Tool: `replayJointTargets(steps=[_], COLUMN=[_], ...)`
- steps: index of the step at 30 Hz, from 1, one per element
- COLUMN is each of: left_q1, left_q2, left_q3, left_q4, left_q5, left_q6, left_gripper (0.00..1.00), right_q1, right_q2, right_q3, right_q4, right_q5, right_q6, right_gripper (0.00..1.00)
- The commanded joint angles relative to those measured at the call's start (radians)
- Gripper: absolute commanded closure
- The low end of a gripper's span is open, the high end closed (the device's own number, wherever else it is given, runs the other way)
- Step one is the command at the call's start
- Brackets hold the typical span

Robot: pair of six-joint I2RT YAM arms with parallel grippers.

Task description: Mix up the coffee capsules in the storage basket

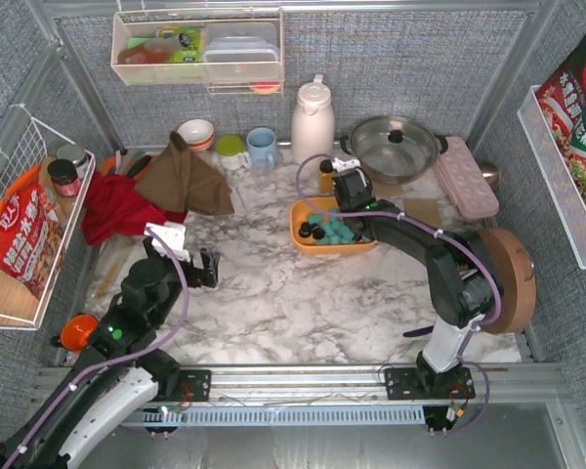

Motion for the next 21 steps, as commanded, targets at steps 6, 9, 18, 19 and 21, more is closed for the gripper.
replayJointTargets(steps=[6,9,18,19,21], left_q1=[0.002,0.001,0.002,0.004,0.004], left_q2=[-0.056,-0.054,-0.042,-0.041,-0.043], left_q3=[-0.026,-0.022,-0.030,-0.031,-0.033], left_q4=[0.040,0.029,0.038,0.038,0.038], left_q5=[-0.012,-0.018,-0.044,-0.049,-0.056], left_q6=[0.026,0.021,0.025,0.027,0.028], left_gripper=[0.01,0.01,0.01,0.01,0.01], right_q1=[-0.072,-0.079,-0.077,-0.079,-0.082], right_q2=[0.059,0.038,-0.304,-0.351,-0.427], right_q3=[0.037,0.064,-0.159,-0.212,-0.321], right_q4=[0.005,-0.041,0.026,0.073,0.171], right_q5=[-0.075,-0.081,-0.058,-0.025,0.049], right_q6=[0.036,0.058,0.161,0.150,0.103], right_gripper=[0.40,0.36,0.04,0.02,0.01])
